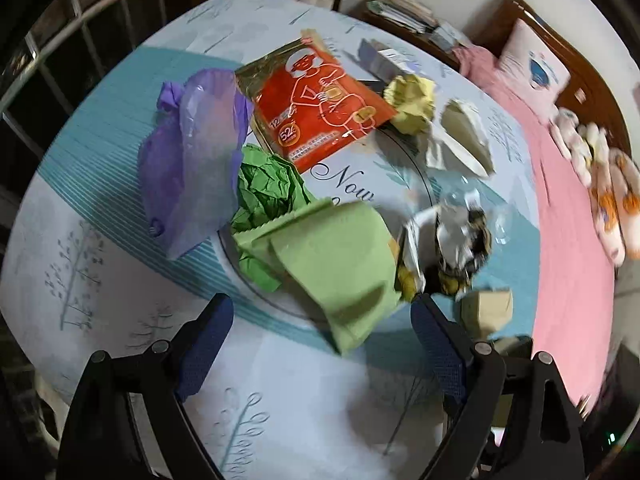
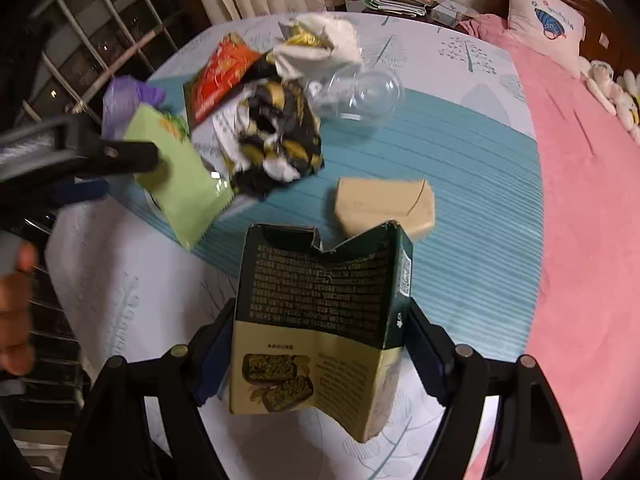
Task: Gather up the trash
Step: 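Grasp the green snack box with the right tool while the left tool grasps the green wrapper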
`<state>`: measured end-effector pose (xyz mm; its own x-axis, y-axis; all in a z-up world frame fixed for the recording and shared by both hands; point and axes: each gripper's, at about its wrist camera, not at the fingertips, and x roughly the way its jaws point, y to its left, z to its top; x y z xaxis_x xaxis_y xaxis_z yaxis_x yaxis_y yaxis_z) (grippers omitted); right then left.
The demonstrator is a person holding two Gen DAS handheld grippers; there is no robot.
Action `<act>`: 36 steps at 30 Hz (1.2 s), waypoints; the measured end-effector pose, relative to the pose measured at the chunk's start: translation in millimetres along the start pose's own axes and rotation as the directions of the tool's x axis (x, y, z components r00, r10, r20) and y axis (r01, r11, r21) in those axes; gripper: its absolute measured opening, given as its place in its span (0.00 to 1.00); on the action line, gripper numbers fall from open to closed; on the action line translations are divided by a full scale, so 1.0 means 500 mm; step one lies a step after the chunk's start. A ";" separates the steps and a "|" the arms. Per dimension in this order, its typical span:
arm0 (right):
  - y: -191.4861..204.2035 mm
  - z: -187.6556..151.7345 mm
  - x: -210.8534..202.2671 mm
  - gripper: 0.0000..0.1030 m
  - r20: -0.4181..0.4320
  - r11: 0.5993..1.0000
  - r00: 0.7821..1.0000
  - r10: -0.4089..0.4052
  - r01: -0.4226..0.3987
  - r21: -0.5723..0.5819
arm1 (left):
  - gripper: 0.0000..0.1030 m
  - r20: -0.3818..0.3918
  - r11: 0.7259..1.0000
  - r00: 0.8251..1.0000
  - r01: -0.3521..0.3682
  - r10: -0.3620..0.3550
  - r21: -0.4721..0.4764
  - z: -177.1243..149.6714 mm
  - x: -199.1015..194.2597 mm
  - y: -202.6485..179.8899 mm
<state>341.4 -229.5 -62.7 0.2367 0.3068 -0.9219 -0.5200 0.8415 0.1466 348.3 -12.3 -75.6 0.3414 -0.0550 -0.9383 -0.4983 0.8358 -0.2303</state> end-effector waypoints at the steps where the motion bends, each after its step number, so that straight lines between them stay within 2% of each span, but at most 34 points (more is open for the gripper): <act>1: -0.001 0.005 -0.003 0.76 0.001 1.000 1.000 0.013 -0.013 0.003 | 0.87 -0.005 1.000 1.000 0.000 0.000 -0.025 0.006 0.009 0.000; 6: -0.013 0.021 -0.001 0.76 0.003 0.999 0.999 0.050 -0.050 0.007 | 0.87 -0.013 0.995 1.000 -0.003 0.002 -0.096 0.025 0.039 -0.007; 7: -0.015 0.022 0.000 0.76 0.002 0.998 0.998 0.055 -0.055 0.010 | 0.83 -0.020 0.995 1.000 -0.006 0.004 -0.104 0.027 0.047 -0.010; 8: -0.017 0.022 0.001 0.76 0.001 0.998 0.998 0.059 -0.059 0.011 | 0.79 -0.024 0.994 1.000 0.001 -0.004 -0.109 0.027 0.050 -0.011; 10: -0.020 0.022 0.002 0.76 0.001 0.998 0.998 0.065 -0.065 0.015 | 0.61 -0.042 0.995 0.999 0.009 -0.013 -0.102 0.028 0.062 -0.020; 11: -0.023 0.023 0.003 0.76 0.001 0.997 0.998 0.069 -0.069 0.018 | 0.56 -0.046 0.995 0.999 0.007 -0.011 -0.096 0.026 0.065 -0.024; 15: -0.026 0.018 0.002 0.76 0.003 0.996 0.997 0.080 -0.080 0.025 | 0.28 -0.049 0.996 0.999 0.005 -0.009 -0.087 0.015 0.068 -0.028; 19: -0.020 0.013 0.000 0.75 0.009 0.996 0.996 0.084 -0.084 0.028 | 0.17 -0.043 0.998 0.999 0.016 -0.019 -0.056 0.000 0.050 -0.025; 28: 0.016 -0.001 -0.047 0.75 0.063 0.996 0.994 0.084 -0.086 0.032 | 0.13 -0.014 0.997 0.999 0.052 -0.051 0.050 -0.037 -0.038 -0.008; 36: 0.084 -0.041 -0.143 0.75 0.158 0.995 0.984 0.077 -0.087 0.055 | 0.13 0.031 0.982 0.993 0.111 -0.117 0.156 -0.101 -0.183 0.056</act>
<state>285.8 -225.1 1.9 0.3224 0.4372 -0.8396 -0.4925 0.8349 0.2457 263.0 -11.3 -9.1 0.4220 -0.1358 -0.8964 -0.3272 0.8993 -0.2902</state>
